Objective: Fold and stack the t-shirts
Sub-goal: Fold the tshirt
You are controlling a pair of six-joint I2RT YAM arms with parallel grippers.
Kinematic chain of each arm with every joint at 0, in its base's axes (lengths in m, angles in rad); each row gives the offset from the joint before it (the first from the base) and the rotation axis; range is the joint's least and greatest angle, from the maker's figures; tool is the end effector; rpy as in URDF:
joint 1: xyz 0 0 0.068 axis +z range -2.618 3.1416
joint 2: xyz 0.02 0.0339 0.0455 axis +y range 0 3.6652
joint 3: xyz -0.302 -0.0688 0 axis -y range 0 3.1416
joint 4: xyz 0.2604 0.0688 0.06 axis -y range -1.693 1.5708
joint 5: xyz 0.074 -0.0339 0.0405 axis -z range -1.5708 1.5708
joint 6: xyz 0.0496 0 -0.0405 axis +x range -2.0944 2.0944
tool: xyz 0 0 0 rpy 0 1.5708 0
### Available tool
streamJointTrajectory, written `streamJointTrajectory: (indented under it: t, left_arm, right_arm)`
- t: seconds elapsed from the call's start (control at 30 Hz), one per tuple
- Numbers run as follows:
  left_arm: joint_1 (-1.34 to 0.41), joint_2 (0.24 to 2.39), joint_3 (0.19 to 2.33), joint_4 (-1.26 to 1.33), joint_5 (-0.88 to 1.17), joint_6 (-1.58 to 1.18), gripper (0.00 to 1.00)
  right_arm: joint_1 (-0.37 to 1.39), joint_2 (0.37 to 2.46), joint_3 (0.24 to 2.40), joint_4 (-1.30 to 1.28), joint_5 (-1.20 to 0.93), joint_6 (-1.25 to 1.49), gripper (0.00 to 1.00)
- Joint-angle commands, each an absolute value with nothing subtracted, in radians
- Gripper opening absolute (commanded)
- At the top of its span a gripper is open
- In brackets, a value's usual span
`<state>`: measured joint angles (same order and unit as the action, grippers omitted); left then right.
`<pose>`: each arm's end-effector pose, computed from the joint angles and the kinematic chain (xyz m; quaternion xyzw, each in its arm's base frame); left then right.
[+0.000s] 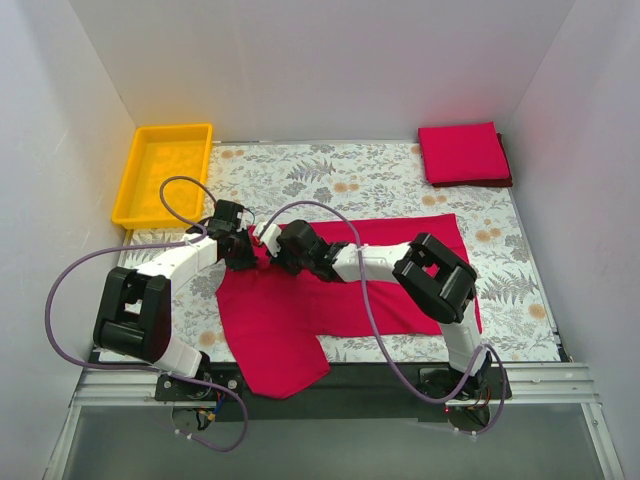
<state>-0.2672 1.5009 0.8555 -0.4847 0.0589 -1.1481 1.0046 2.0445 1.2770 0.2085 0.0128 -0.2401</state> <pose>0.2844 -0.0809 0.1943 -0.4100 0.8851 -0.1639 0.1473 0.2642 0.4146 0.1791 -0.5074 0.7125 0.1756 0.4517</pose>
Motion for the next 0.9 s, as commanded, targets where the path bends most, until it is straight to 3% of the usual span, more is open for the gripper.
streamJointTrajectory:
  t: [0.0, 0.23, 0.47, 0.63, 0.7, 0.87]
  left_arm:
    - [-0.261, 1.465, 0.9, -0.535, 0.038, -1.14, 0.0]
    - [-0.261, 1.47, 0.914, -0.618, 0.048, -1.149, 0.01]
    - [-0.261, 1.399, 0.893, -0.692, 0.037, -1.226, 0.1]
    - [-0.261, 1.24, 0.818, -0.709, 0.012, -1.33, 0.42]
    - [-0.261, 1.201, 0.793, -0.707, -0.02, -1.351, 0.48]
    - [-0.261, 1.105, 0.703, -0.687, -0.018, -1.462, 0.49]
  right_arm:
    - [1.009, 1.938, 1.249, 0.224, -0.034, -0.259, 0.01]
    - [1.008, 1.859, 1.192, 0.184, -0.089, -0.275, 0.01]
    - [1.005, 1.844, 1.14, 0.181, -0.133, -0.273, 0.01]
    - [1.002, 1.853, 1.114, 0.183, -0.141, -0.27, 0.01]
    - [0.997, 1.85, 1.106, 0.183, -0.146, -0.27, 0.01]
    - [0.993, 1.829, 1.097, 0.181, -0.173, -0.276, 0.01]
